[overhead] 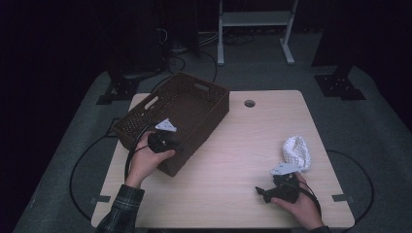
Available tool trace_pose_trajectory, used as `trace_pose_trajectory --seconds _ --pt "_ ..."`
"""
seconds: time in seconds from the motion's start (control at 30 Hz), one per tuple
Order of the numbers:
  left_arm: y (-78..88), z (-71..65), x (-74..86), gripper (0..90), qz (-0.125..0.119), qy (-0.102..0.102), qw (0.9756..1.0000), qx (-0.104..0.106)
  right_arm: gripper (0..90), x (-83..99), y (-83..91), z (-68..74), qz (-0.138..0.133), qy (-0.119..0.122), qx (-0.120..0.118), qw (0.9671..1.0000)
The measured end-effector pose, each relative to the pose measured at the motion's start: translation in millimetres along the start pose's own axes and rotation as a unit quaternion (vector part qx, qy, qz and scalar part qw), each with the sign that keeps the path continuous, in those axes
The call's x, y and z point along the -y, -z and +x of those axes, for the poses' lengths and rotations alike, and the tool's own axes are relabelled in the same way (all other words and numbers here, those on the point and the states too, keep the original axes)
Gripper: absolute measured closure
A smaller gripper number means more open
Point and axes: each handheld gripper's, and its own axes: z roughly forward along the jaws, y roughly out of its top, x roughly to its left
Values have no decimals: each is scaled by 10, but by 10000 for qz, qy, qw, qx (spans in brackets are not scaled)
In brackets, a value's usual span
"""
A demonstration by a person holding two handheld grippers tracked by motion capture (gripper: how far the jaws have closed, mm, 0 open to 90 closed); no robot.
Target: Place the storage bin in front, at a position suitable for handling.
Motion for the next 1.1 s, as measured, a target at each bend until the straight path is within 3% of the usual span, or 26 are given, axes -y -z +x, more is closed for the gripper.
trace_pose_trajectory --seconds 0.23,0.5,0.9,1.1 --pt "71 -68 102 740 -49 -104 9999 103 17 0 0 0 -6 -7 2 10000" --pt "151 -166 261 736 -226 -31 9992 317 17 0 0 0 -4 -6 3 10000" --pt "187 -207 331 680 -466 -28 9985 274 22 -2 1 1 -4 -21 18 10000" --pt "172 -210 330 691 -439 -79 9987 241 128 -13 45 -13 62 -90 68 9999"
